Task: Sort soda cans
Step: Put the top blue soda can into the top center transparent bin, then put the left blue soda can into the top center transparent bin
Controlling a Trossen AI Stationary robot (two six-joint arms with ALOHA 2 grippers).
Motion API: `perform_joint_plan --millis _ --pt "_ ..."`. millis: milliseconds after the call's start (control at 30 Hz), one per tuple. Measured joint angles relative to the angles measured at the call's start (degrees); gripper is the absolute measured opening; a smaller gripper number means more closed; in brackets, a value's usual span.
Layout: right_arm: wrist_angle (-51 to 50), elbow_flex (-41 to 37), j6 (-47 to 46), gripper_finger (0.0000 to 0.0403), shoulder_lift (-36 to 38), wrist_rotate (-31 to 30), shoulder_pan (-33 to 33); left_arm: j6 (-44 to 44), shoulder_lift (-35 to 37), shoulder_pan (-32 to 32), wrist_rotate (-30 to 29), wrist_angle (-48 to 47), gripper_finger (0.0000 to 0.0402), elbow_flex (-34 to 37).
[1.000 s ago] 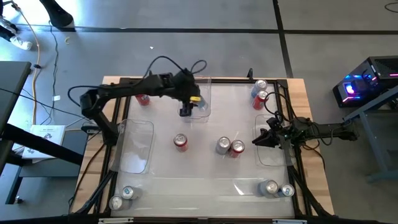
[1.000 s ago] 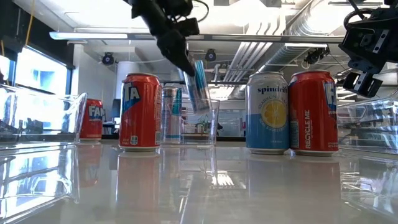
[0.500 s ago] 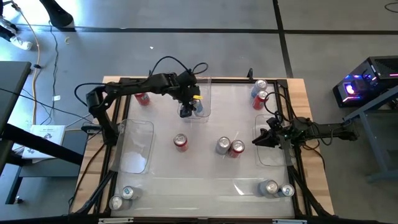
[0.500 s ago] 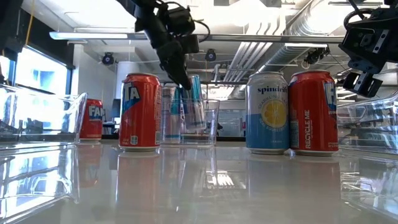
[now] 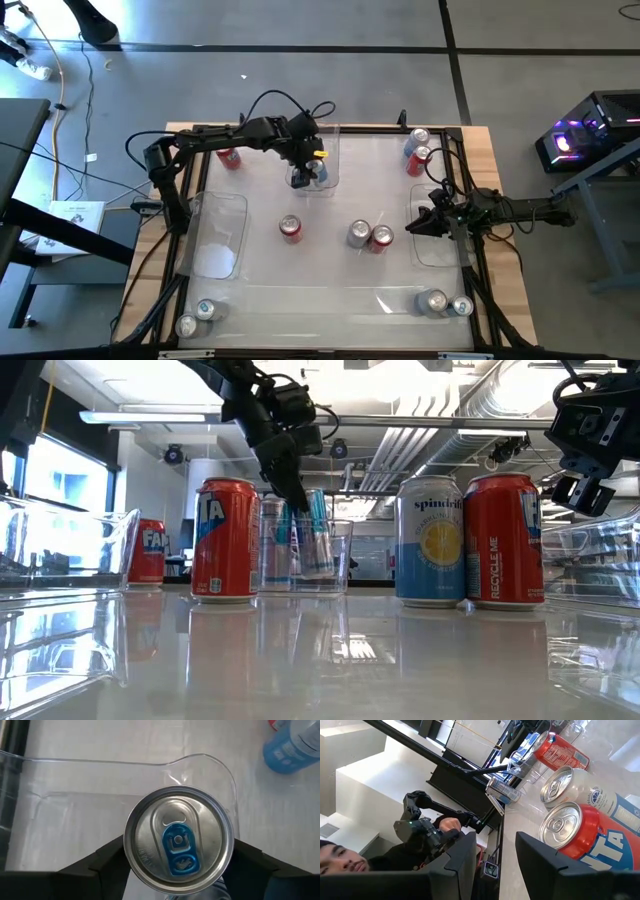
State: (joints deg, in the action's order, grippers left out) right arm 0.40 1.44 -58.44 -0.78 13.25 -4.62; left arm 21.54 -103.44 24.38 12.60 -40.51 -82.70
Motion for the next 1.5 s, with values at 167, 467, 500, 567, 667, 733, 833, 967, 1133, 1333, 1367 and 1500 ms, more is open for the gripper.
perform_joint_plan --millis 167,467,500,567,667,733,833,967,1133,1333,1367,1500 --pt "0.0 0.0 0.0 0.0132 0.0 0.0 0.0 0.1 -0.1 0.0 2.2 -0.1 0.0273 0.0" --pt "0.0 0.0 0.0 0.0132 0.0 0.0 0.0 -0.1 -0.1 -0.1 2.4 1.0 0.0275 0.1" --pt "0.0 0.0 0.0 0.0132 0.0 0.0 0.0 -0.2 -0.1 -0.1 2.5 1.0 0.0275 0.1" --pt "0.0 0.0 0.0 0.0132 0.0 0.0 0.0 0.0 -0.1 0.0 2.5 0.8 0.0275 0.1" --pt "0.0 0.0 0.0 0.0132 0.0 0.0 0.0 0.1 0.6 0.0 2.4 0.7 0.0275 0.1" --pt "0.0 0.0 0.0 0.0132 0.0 0.0 0.0 0.1 1.6 0.0 2.4 0.8 0.0276 0.1" --pt "0.0 0.0 0.0 0.0132 0.0 0.0 0.0 0.1 3.6 -0.1 2.4 1.0 0.0276 0.1" --pt "0.0 0.0 0.0 0.0132 0.0 0.0 0.0 -1.2 7.0 -0.4 2.3 1.7 0.0276 0.1" --pt "0.0 0.0 0.0 0.0132 0.0 0.0 0.0 -5.1 11.9 -1.7 2.2 3.0 0.0276 0.7" --pt "0.0 0.0 0.0 0.0132 0.0 0.0 0.0 -9.6 22.4 -6.2 1.5 13.0 0.0276 11.5" --pt "0.0 0.0 0.0 0.0132 0.0 0.0 0.0 -10.6 24.8 -7.5 0.8 14.9 0.0276 13.8" --pt "0.0 0.0 0.0 0.0132 0.0 0.0 0.0 -16.4 34.1 -15.4 -6.5 21.1 0.0276 20.8"
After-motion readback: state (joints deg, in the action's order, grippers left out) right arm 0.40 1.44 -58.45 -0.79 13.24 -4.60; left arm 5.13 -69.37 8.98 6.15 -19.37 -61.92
